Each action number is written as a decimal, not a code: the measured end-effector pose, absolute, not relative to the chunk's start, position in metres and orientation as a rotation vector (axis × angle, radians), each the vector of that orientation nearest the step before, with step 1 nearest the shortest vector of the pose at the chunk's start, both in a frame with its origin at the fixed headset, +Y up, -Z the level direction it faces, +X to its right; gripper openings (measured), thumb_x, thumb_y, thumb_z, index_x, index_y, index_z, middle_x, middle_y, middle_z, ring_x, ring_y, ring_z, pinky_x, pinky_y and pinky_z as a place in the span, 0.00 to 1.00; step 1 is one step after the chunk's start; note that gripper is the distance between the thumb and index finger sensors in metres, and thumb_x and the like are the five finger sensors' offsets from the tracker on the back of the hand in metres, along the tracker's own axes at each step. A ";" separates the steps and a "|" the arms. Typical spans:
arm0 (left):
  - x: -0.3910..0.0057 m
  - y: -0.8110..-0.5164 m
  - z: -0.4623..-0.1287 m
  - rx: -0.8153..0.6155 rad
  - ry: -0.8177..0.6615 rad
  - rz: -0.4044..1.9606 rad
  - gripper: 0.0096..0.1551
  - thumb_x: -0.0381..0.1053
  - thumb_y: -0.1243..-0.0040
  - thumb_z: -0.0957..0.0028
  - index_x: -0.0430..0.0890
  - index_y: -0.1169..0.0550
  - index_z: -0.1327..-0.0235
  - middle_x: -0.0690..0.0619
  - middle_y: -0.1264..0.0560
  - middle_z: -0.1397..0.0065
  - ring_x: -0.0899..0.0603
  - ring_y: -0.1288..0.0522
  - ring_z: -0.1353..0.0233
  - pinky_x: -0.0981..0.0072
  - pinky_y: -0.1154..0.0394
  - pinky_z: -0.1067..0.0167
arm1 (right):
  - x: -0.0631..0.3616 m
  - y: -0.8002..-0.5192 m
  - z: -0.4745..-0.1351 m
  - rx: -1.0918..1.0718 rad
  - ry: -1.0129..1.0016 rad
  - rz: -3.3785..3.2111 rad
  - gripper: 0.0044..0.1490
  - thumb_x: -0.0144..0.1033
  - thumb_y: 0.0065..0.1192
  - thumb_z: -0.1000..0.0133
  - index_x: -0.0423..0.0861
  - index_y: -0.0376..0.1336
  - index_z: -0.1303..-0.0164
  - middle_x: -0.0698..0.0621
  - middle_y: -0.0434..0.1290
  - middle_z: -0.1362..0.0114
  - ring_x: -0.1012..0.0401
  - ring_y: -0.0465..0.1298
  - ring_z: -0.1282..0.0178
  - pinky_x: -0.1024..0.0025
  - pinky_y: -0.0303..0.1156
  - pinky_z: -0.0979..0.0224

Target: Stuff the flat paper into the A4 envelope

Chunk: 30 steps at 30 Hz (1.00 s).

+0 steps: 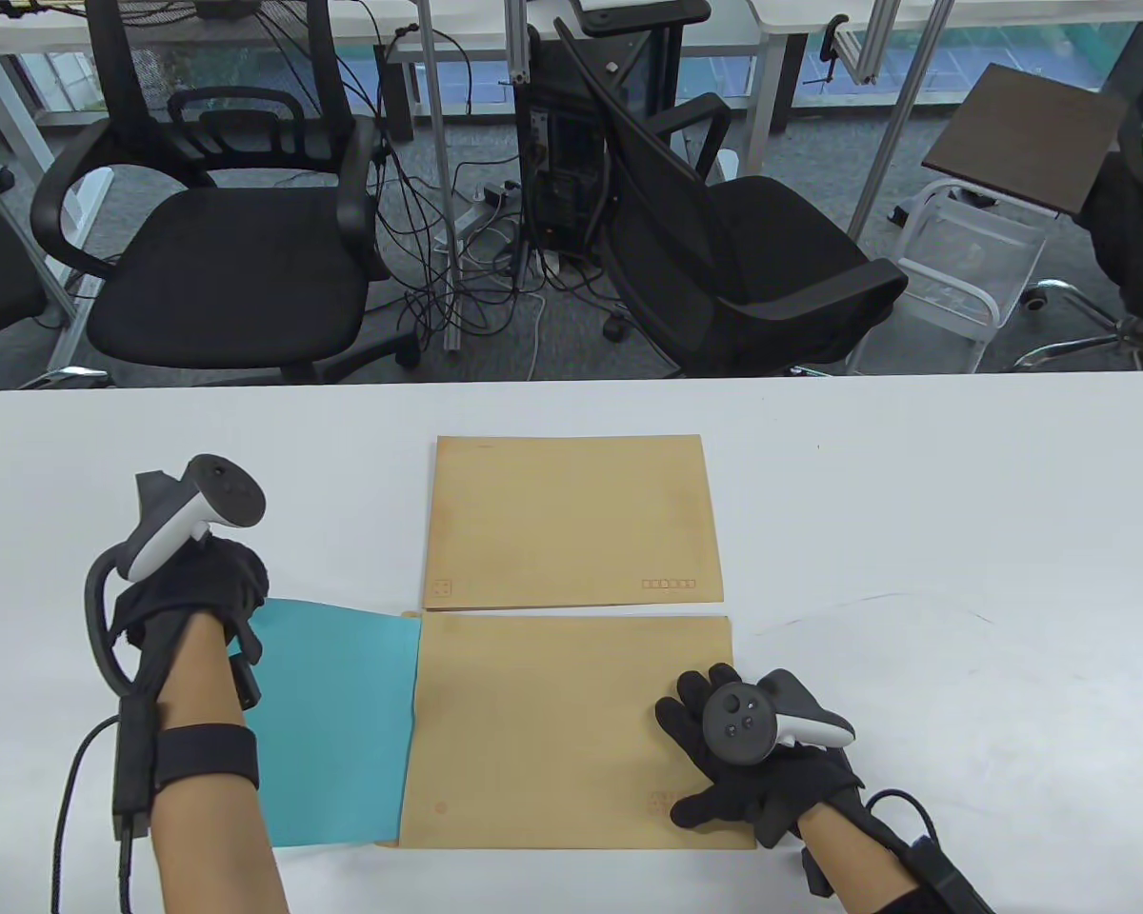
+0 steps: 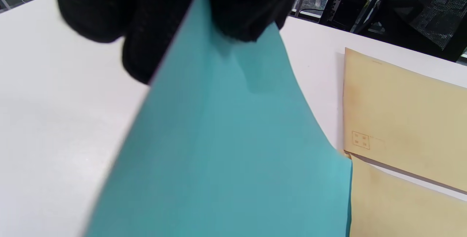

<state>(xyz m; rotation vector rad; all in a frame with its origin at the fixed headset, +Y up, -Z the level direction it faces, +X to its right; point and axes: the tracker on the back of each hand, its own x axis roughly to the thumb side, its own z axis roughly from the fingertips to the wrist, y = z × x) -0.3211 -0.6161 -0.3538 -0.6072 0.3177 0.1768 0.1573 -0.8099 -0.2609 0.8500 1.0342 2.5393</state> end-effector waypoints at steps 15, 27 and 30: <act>-0.301 -0.637 -0.362 -0.624 0.253 0.032 0.22 0.40 0.39 0.47 0.50 0.18 0.39 0.42 0.18 0.38 0.40 0.16 0.48 0.41 0.25 0.41 | 0.158 -0.810 -0.260 0.854 1.055 2.520 0.66 0.57 0.55 0.39 0.46 0.17 0.19 0.43 0.10 0.22 0.40 0.08 0.29 0.26 0.09 0.42; -0.293 -0.653 -0.365 -0.639 0.226 0.057 0.24 0.41 0.39 0.47 0.50 0.20 0.36 0.42 0.17 0.38 0.40 0.16 0.48 0.41 0.25 0.42 | 0.158 -0.811 -0.260 0.855 1.056 2.514 0.66 0.56 0.56 0.39 0.46 0.18 0.18 0.43 0.10 0.22 0.40 0.08 0.29 0.26 0.09 0.42; -0.291 -0.657 -0.365 -0.637 0.228 0.054 0.24 0.41 0.39 0.47 0.50 0.20 0.36 0.43 0.17 0.38 0.40 0.16 0.49 0.41 0.24 0.42 | 0.158 -0.811 -0.261 0.855 1.056 2.514 0.66 0.56 0.56 0.39 0.46 0.18 0.18 0.43 0.10 0.22 0.40 0.08 0.29 0.26 0.09 0.42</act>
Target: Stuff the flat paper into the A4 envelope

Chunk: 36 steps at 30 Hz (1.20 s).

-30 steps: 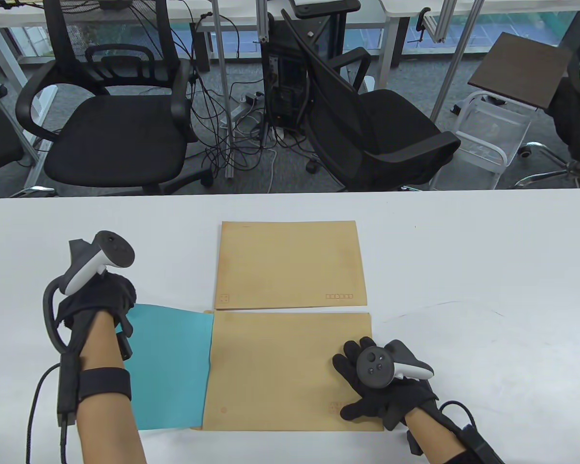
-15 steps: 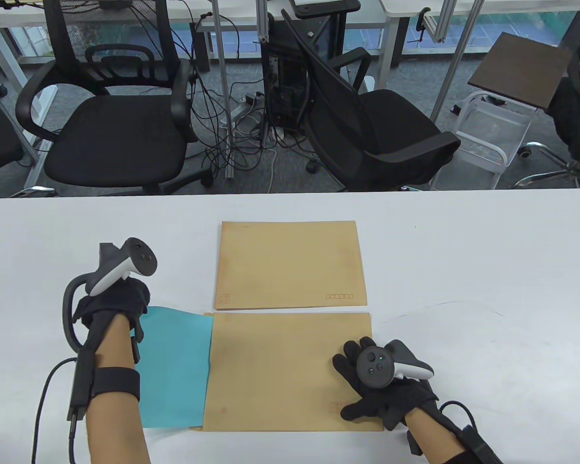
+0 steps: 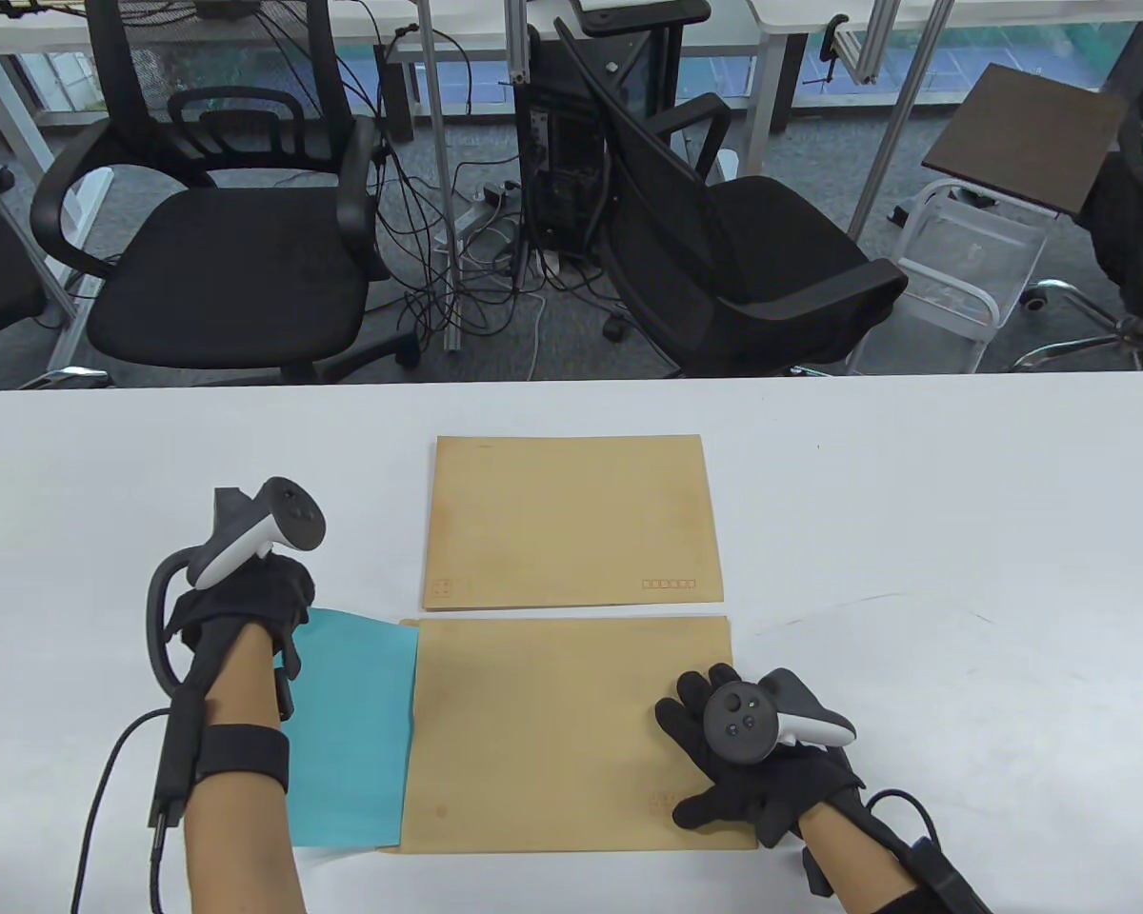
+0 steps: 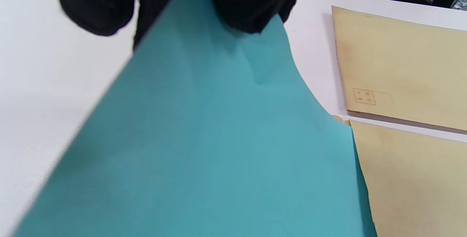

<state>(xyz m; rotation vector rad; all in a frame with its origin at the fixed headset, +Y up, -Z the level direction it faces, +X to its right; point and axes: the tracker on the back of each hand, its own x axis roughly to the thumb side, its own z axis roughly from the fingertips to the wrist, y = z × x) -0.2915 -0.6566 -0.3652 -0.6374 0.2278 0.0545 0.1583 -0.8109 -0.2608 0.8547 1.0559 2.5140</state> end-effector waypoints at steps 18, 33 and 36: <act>-0.275 -0.679 -0.367 -0.627 0.203 0.049 0.26 0.42 0.40 0.47 0.49 0.22 0.33 0.43 0.18 0.38 0.41 0.16 0.48 0.42 0.24 0.42 | 0.158 -0.811 -0.261 0.855 1.056 2.514 0.66 0.56 0.56 0.39 0.46 0.18 0.18 0.43 0.10 0.22 0.40 0.08 0.29 0.26 0.09 0.42; -0.266 -0.691 -0.370 -0.629 0.181 0.063 0.26 0.42 0.40 0.47 0.49 0.22 0.33 0.43 0.18 0.39 0.41 0.16 0.49 0.43 0.24 0.42 | 0.158 -0.811 -0.261 0.855 1.056 2.514 0.66 0.55 0.56 0.39 0.46 0.17 0.18 0.43 0.10 0.22 0.40 0.08 0.30 0.26 0.09 0.43; -0.266 -0.694 -0.369 -0.632 0.181 0.081 0.26 0.42 0.41 0.47 0.49 0.22 0.33 0.43 0.18 0.39 0.41 0.16 0.49 0.43 0.24 0.42 | 0.158 -0.811 -0.261 0.855 1.056 2.514 0.66 0.55 0.56 0.39 0.46 0.18 0.18 0.43 0.10 0.22 0.40 0.08 0.30 0.26 0.08 0.43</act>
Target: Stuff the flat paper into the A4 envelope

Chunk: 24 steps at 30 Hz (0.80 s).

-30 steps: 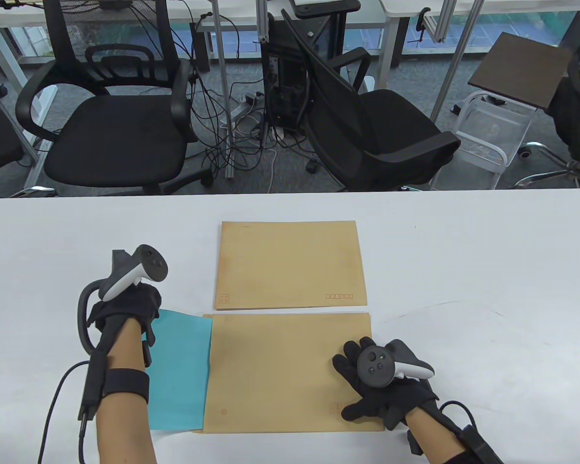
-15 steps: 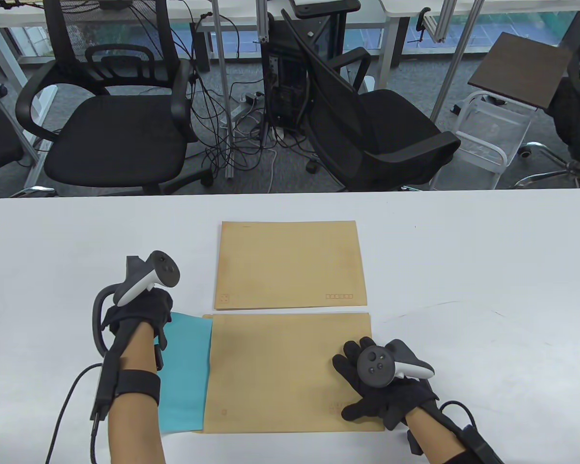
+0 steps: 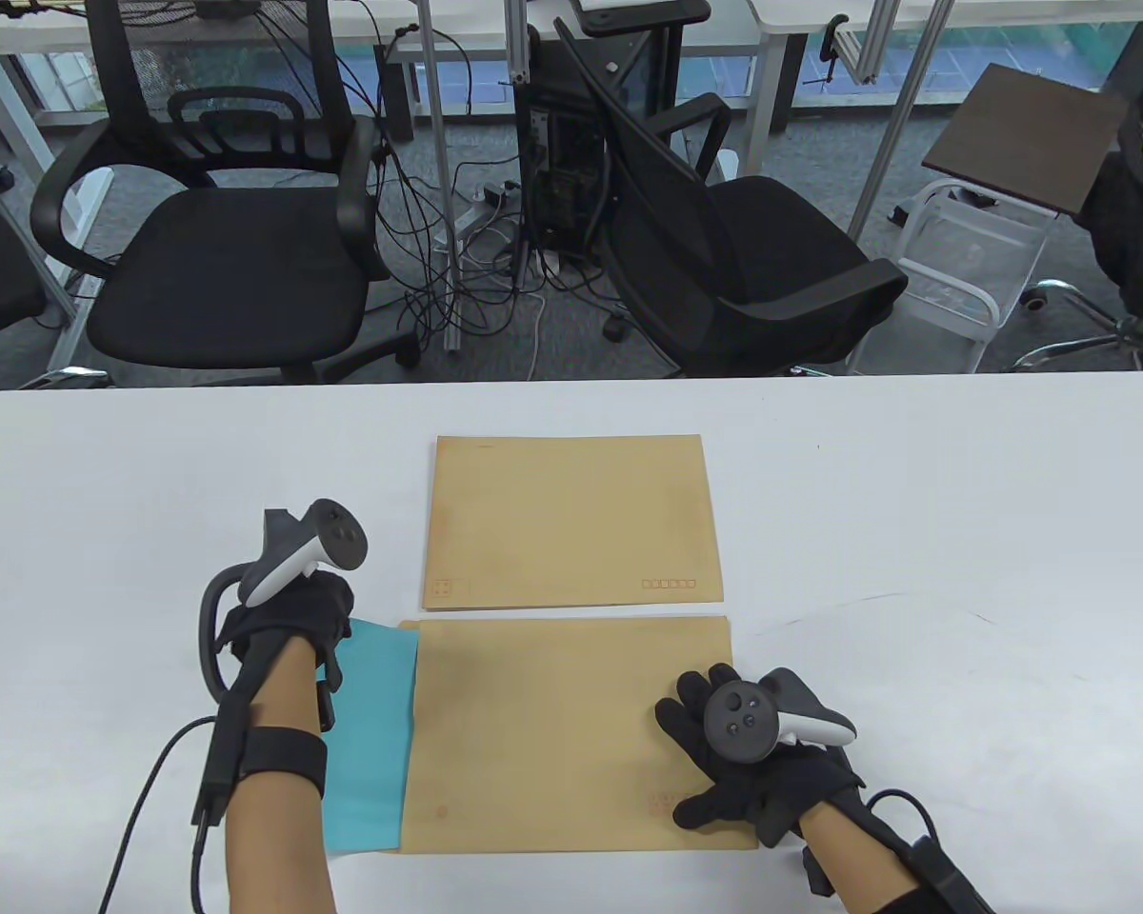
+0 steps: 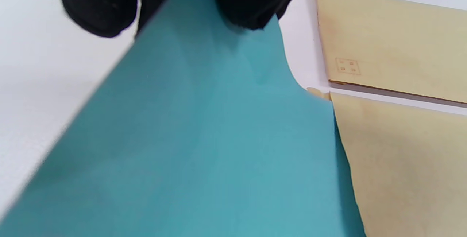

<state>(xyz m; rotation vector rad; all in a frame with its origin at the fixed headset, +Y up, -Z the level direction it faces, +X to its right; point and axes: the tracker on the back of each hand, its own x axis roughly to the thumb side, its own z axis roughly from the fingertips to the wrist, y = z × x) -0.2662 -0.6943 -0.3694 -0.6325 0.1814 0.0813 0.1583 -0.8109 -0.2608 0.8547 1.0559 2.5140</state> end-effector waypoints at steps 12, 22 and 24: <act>-0.264 -0.702 -0.367 -0.611 0.172 0.138 0.26 0.41 0.41 0.47 0.48 0.23 0.33 0.43 0.18 0.39 0.41 0.16 0.49 0.43 0.24 0.42 | 0.159 -0.811 -0.261 0.855 1.062 2.501 0.66 0.55 0.57 0.39 0.46 0.18 0.18 0.43 0.10 0.22 0.40 0.08 0.30 0.27 0.08 0.42; -0.261 -0.715 -0.366 -0.620 0.175 0.185 0.27 0.41 0.42 0.47 0.47 0.24 0.31 0.43 0.18 0.40 0.41 0.17 0.50 0.43 0.24 0.42 | 0.159 -0.811 -0.261 0.855 1.062 2.501 0.66 0.55 0.57 0.39 0.46 0.18 0.18 0.43 0.10 0.22 0.40 0.08 0.30 0.27 0.08 0.43; -0.260 -0.717 -0.366 -0.614 0.174 0.185 0.28 0.41 0.42 0.47 0.47 0.25 0.31 0.42 0.18 0.40 0.41 0.17 0.51 0.43 0.24 0.42 | 0.159 -0.811 -0.261 0.855 1.062 2.501 0.66 0.55 0.57 0.39 0.46 0.18 0.18 0.43 0.10 0.22 0.40 0.07 0.30 0.27 0.08 0.43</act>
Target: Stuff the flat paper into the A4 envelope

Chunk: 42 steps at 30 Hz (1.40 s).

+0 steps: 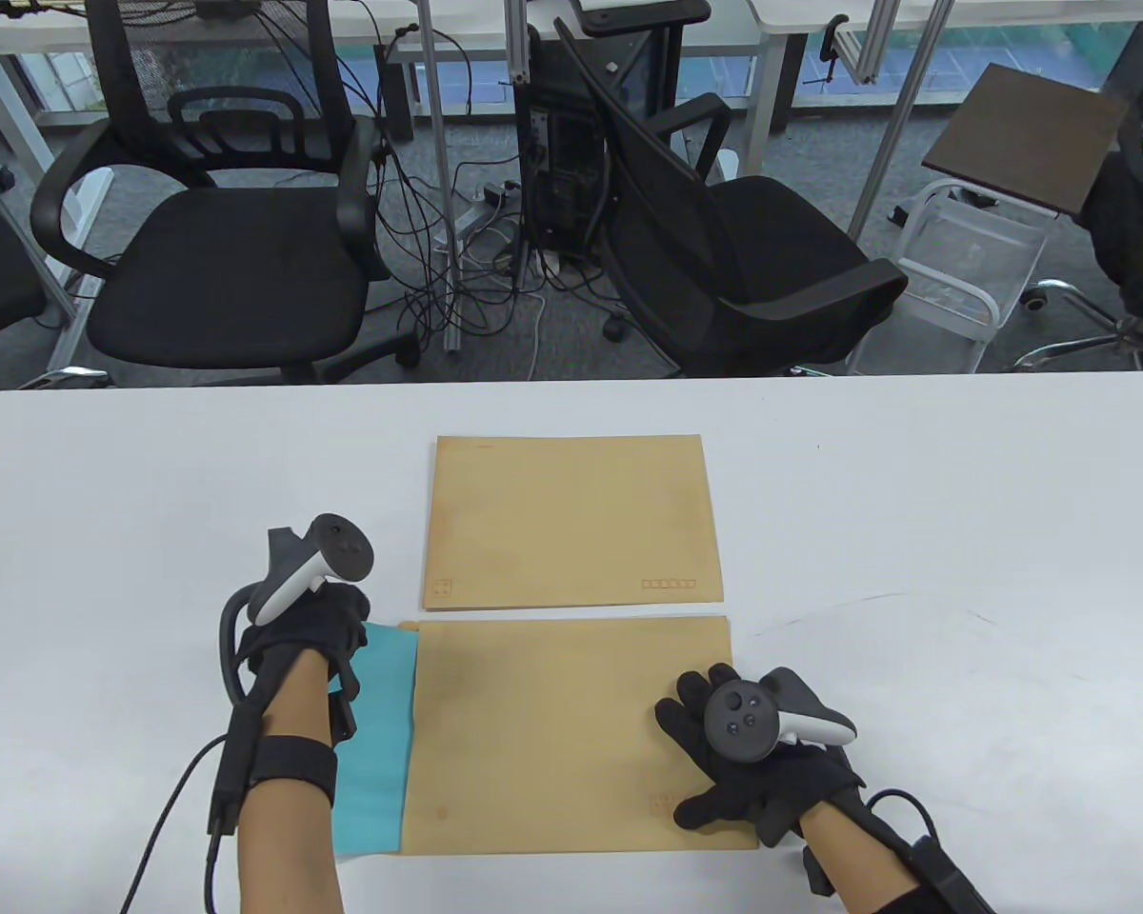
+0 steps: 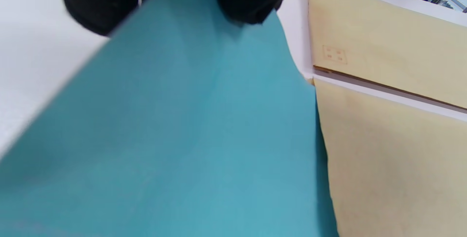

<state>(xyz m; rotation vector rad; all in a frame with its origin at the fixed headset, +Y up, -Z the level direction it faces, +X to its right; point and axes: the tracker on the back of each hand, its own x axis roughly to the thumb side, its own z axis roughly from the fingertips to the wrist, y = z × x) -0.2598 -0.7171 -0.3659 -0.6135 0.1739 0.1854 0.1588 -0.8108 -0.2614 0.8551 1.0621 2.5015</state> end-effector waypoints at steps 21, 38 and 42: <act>-0.255 -0.730 -0.362 -0.482 0.162 0.247 0.38 0.42 0.41 0.47 0.42 0.37 0.22 0.38 0.29 0.29 0.45 0.17 0.52 0.48 0.23 0.42 | 0.159 -0.811 -0.261 0.855 1.062 2.501 0.66 0.55 0.57 0.39 0.46 0.18 0.18 0.43 0.10 0.22 0.40 0.07 0.30 0.27 0.08 0.43; -0.250 -0.745 -0.357 -0.434 0.206 0.295 0.38 0.43 0.46 0.45 0.42 0.42 0.21 0.37 0.34 0.27 0.46 0.18 0.53 0.48 0.23 0.43 | 0.159 -0.811 -0.261 0.855 1.062 2.501 0.66 0.55 0.57 0.39 0.47 0.18 0.19 0.43 0.10 0.23 0.40 0.07 0.30 0.27 0.08 0.43; -0.248 -0.746 -0.357 -0.452 0.192 0.329 0.37 0.43 0.46 0.45 0.42 0.41 0.21 0.36 0.34 0.26 0.45 0.18 0.53 0.47 0.23 0.43 | 0.159 -0.811 -0.261 0.855 1.062 2.501 0.66 0.55 0.57 0.39 0.46 0.17 0.19 0.43 0.10 0.23 0.40 0.07 0.30 0.27 0.08 0.43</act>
